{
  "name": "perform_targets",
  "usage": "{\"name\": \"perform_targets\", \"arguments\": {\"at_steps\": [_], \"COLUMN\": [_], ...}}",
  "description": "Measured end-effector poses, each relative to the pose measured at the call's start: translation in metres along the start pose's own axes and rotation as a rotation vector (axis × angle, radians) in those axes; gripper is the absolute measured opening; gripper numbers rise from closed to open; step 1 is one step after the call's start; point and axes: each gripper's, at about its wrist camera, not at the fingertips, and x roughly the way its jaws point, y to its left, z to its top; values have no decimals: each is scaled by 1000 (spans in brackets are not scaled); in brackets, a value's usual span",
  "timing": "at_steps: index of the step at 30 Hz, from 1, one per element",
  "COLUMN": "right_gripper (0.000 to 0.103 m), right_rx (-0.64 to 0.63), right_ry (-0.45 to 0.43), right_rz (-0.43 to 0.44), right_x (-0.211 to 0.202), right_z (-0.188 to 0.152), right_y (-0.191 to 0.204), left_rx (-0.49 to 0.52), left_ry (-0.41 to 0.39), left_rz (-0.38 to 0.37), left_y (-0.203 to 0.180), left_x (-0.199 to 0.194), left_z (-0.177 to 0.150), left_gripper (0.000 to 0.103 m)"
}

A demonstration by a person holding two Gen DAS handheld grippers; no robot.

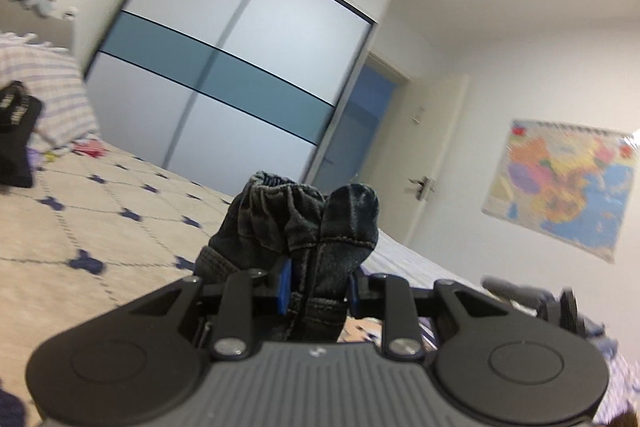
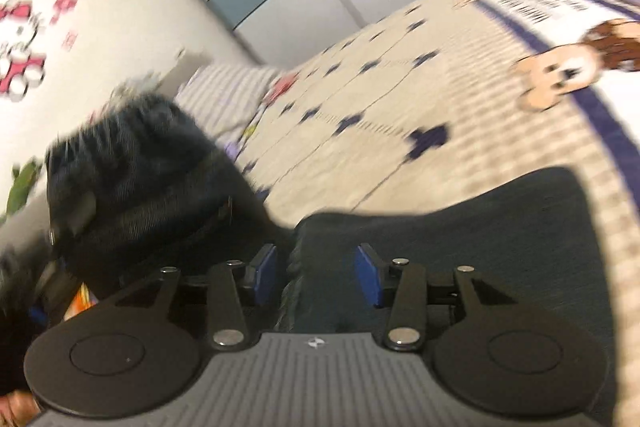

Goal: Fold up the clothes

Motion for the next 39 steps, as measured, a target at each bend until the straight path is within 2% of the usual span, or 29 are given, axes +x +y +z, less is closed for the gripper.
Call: {"name": "perform_targets", "arguments": {"at_steps": [2, 9, 13, 16, 19, 20, 21, 23, 25, 29, 34, 37, 39], "right_gripper": [53, 54, 54, 54, 54, 54, 54, 54, 54, 54, 54, 54, 52], "right_rx": [50, 157, 206, 229, 234, 233, 233, 238, 246, 251, 247, 236, 193], "right_ry": [-38, -113, -142, -143, -131, -122, -112, -92, -79, -57, 25, 103, 119], "right_rz": [-8, -34, -63, -77, -70, -69, -67, -63, -51, 14, 97, 84, 46], "right_x": [-14, -46, -52, -53, -50, -48, -47, -44, -44, -46, -33, -14, -5], "right_z": [6, 20, 23, 23, 24, 24, 24, 23, 22, 21, 18, 13, 9], "right_y": [-13, -51, -66, -74, -77, -78, -78, -79, -80, -74, -64, -60, -54], "left_rx": [28, 114, 165, 245, 331, 340, 321, 224, 157, 107, 12, -29, -44], "left_ry": [28, 161, 255, 349, 396, 399, 400, 402, 398, 359, 315, 304, 301], "left_rz": [-34, -108, -123, -139, -164, -180, -211, -303, -341, -294, -185, -105, -74], "left_y": [-12, -44, -53, -61, -67, -68, -66, -58, -49, -26, 14, 35, 43], "left_x": [9, 40, 59, 71, 69, 66, 62, 54, 47, 36, 31, 29, 29], "left_z": [-8, -44, -67, -85, -92, -91, -88, -77, -67, -50, -32, -27, -25], "left_gripper": [27, 27, 27, 30, 39, 49, 61, 75, 79, 79, 79, 78, 78]}}
